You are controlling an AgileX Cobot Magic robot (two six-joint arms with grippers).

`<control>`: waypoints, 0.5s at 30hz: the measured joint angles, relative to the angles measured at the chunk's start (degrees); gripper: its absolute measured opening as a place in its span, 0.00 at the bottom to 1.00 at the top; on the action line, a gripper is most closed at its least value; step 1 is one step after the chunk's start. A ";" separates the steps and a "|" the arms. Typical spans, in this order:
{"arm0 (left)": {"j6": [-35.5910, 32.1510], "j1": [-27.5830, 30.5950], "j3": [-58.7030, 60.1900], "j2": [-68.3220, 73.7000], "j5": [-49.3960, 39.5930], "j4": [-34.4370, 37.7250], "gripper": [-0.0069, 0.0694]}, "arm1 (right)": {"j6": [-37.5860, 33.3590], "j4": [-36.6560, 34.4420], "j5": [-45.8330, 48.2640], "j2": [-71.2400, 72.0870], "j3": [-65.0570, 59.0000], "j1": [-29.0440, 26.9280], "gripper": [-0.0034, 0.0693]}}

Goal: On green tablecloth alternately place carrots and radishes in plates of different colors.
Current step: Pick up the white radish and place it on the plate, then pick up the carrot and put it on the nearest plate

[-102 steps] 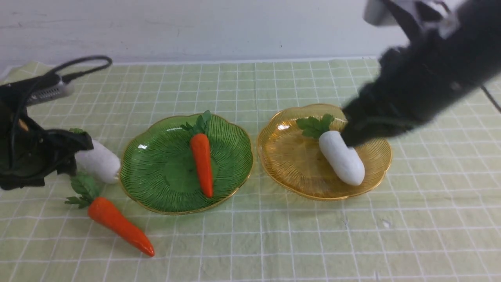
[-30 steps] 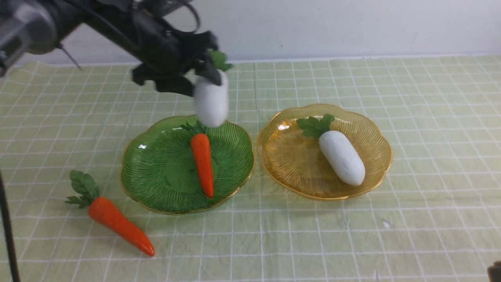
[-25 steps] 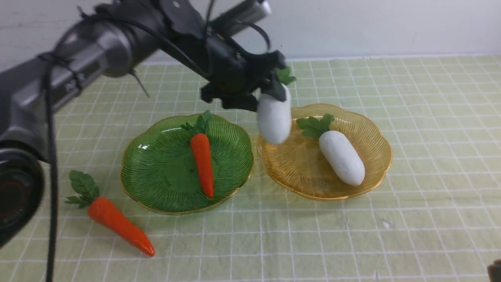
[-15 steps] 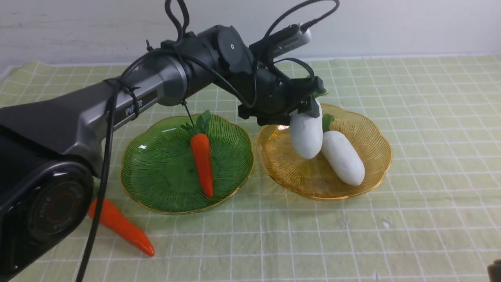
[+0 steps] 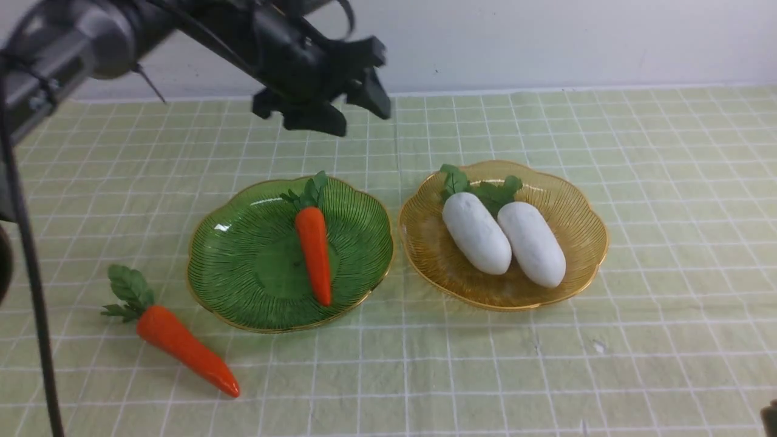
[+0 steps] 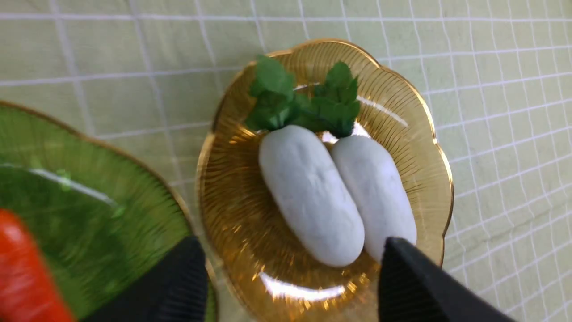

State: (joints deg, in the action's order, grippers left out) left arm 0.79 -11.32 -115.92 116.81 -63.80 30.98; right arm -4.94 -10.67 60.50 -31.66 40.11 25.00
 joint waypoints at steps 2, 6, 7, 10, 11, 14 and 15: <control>-1.91 4.99 -1.59 -2.46 -5.25 -1.18 0.36 | 0.00 0.47 0.00 0.00 0.00 0.00 0.07; -4.09 9.64 2.95 -7.46 -6.05 -8.06 0.14 | 0.00 1.00 -0.19 0.00 0.00 0.00 0.07; -3.89 10.56 6.55 -9.84 -6.32 -11.29 0.11 | 0.00 1.22 -0.52 0.00 0.00 0.00 0.07; -2.06 11.43 17.00 -15.59 -6.50 -18.74 0.08 | 0.00 1.22 -1.45 0.00 -0.02 0.00 0.07; 0.39 11.64 23.19 -19.04 -6.59 -23.27 0.08 | 0.00 1.22 -1.90 0.00 -0.02 0.00 0.07; 7.44 11.64 32.44 -23.05 -6.81 -30.98 0.08 | 0.00 1.22 -2.67 0.00 -0.02 0.00 0.07; 12.26 11.64 37.65 -24.93 -6.87 -35.62 0.08 | 0.00 1.22 -3.39 0.00 -0.02 0.00 0.07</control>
State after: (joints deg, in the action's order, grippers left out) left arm 13.05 0.32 -78.27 91.89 -70.67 -4.64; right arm -4.94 -9.45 57.11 -31.66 40.09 25.00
